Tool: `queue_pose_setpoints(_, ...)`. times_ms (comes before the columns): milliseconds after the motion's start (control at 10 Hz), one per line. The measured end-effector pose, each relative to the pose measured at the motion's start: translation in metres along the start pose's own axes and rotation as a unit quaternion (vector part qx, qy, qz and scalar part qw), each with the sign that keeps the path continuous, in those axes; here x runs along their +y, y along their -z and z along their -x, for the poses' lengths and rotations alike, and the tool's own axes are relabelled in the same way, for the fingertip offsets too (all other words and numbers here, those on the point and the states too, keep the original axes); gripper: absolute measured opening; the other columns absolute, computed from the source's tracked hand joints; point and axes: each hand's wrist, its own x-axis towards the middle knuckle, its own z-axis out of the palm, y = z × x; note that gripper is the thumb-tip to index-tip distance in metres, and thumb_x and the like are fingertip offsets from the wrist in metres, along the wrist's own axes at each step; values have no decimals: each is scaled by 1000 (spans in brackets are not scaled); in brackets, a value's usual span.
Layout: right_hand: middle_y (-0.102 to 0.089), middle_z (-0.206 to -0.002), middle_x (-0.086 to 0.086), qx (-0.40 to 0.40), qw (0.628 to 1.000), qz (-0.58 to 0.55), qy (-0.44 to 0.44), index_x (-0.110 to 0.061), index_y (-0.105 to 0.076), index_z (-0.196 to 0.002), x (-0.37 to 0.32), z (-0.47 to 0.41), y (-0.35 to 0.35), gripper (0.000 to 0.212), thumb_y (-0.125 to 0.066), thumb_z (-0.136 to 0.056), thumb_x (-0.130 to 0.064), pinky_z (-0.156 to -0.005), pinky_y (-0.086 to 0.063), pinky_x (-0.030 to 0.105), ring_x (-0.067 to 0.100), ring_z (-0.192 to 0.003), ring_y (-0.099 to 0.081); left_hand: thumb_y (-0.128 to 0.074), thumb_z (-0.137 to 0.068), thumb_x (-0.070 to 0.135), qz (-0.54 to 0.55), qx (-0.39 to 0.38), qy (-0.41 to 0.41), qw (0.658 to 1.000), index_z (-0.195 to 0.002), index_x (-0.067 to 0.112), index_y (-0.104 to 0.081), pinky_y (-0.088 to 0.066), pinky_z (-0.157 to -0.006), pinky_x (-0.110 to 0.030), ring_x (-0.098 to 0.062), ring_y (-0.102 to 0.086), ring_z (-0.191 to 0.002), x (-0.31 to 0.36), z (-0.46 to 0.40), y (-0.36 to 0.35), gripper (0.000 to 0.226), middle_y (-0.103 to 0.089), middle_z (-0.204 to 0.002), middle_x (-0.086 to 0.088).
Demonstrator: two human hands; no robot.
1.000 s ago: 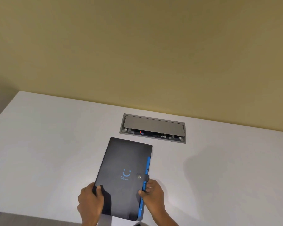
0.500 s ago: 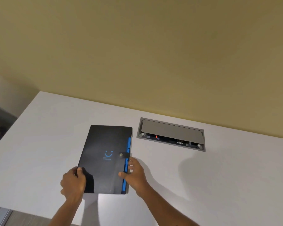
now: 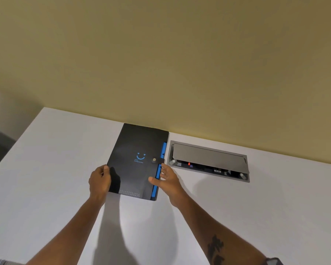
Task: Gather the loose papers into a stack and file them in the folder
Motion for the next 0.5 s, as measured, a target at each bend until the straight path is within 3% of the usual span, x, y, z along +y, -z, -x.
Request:
queue_pose_setpoints(300, -35, -171, 1, -12, 1000, -17, -16, -32, -35, -161, 1, -14, 7, 89, -85, -88, -33, -118, -44, 47, 28, -153, -41, -46, -104, 36, 25, -45, 2, 999, -89, 4, -69, -51, -78, -44, -39, -67, -92, 5, -14, -4, 43, -72, -91, -20)
queue_pose_setpoints(400, -34, -171, 1, -19, 999, -1, -26, -31, -35, -161, -7, -12, 10, 88, -84, -89, -35, -118, -44, 47, 28, -154, -41, -46, -104, 33, 21, -45, -13, 999, -88, -2, -65, -46, -73, -40, -36, -63, -81, 10, -12, -2, 42, -69, -92, -30)
queue_pose_setpoints(500, -33, -171, 0, -9, 999, 30, -21, -32, -36, -161, -1, -5, 11, 86, -83, -89, -38, -118, -44, 47, 26, -154, -40, -49, -105, 30, 9, -24, -49, 998, -82, 6, -61, -54, -78, -52, -38, -64, -81, 10, -5, -3, 36, -69, -87, -26)
